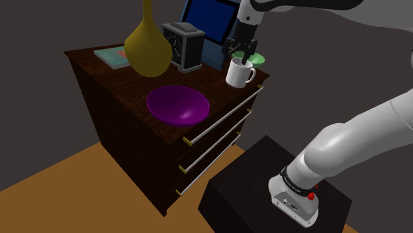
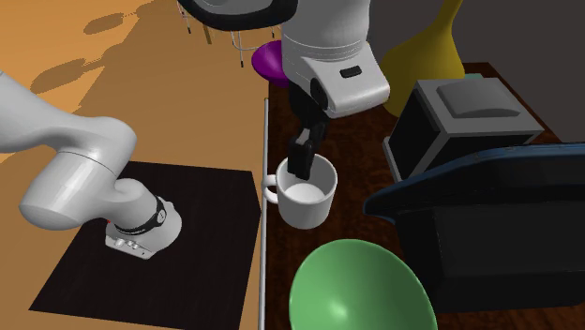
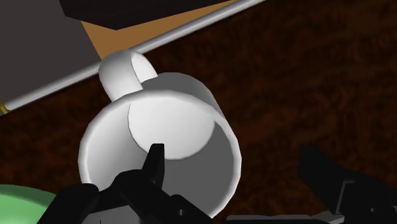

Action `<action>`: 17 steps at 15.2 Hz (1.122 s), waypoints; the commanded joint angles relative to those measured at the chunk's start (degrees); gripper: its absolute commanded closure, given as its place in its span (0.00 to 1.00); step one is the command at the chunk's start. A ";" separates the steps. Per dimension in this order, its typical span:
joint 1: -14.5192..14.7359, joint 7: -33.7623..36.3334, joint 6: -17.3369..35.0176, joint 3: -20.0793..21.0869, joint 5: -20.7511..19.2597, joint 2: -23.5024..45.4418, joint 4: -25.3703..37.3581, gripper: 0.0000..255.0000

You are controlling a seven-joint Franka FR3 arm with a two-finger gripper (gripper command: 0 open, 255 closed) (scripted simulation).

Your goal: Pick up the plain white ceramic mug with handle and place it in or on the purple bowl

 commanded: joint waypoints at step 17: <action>0.02 0.10 4.24 0.10 -0.04 0.30 -3.92 1.00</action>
